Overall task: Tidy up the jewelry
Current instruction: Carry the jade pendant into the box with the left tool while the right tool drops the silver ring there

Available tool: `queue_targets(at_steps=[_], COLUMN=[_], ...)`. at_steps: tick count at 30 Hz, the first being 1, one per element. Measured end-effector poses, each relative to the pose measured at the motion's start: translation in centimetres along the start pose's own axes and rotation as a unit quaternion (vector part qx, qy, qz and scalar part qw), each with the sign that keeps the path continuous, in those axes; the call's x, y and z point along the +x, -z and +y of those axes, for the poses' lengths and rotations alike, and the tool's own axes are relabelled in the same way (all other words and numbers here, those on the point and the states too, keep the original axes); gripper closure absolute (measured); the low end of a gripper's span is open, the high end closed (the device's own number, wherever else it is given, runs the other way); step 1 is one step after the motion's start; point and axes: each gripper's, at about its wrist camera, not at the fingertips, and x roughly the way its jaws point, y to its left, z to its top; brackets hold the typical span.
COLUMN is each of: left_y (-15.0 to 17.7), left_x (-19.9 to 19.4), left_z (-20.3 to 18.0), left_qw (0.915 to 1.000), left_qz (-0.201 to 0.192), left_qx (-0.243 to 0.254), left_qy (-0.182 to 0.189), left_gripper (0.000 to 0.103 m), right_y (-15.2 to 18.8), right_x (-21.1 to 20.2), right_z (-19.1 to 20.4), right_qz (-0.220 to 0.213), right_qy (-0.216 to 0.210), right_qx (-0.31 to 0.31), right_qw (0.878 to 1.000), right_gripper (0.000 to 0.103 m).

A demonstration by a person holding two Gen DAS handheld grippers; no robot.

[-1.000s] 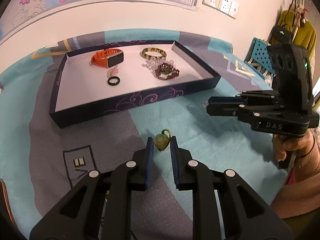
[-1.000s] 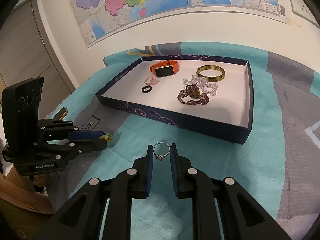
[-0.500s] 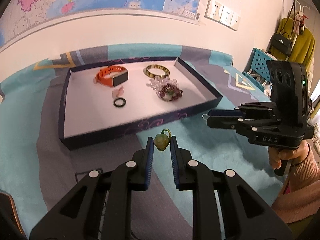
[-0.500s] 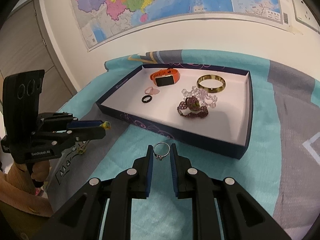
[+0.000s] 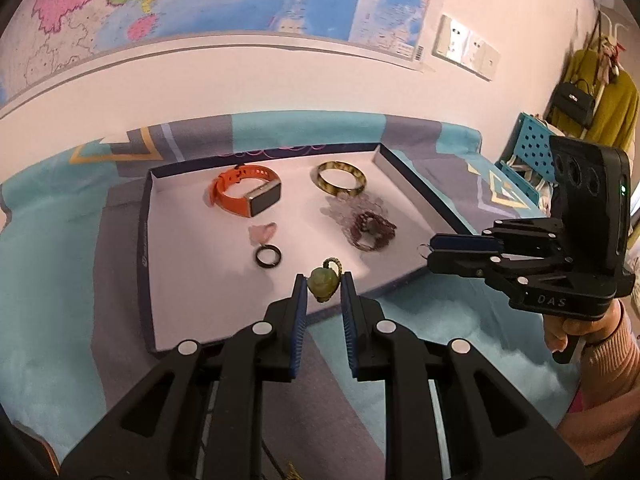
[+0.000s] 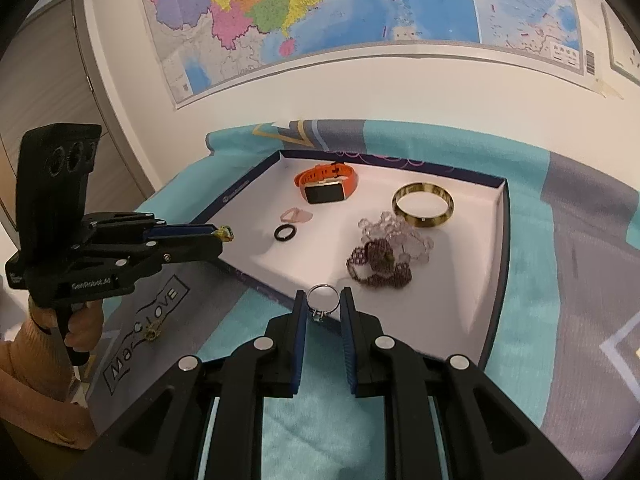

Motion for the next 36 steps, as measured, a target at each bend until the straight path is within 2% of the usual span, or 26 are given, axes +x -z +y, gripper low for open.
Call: queue_targets(at_steps=[9,25,36], left_y=[-1.0,-0.9,-0.6], left_x=[0.9,3.8,5.0], left_z=[1.9,1.7,1.7], left_qw=[0.9998,0.9989,0.9985], left_qz=[0.011,0.043,0.054], left_qx=[-0.014,0.001,0.004], left_qy=[-0.003,-0.017,-0.011], left_gripper=[0.085,0.085,0.085], right_y=[-1.1,-1.5,-1.4], right_x=[1.2,3.8,4.8], right_z=[-0.9,-1.1,-1.3], right_qz=[0.006,0.041,0.054], right_qy=[0.004,0.003,-0.003], right_qx=[0.003,0.004,0.006], right_qw=[1.000,0.999,0.999], right_gripper=[0.088,0.088,0.088])
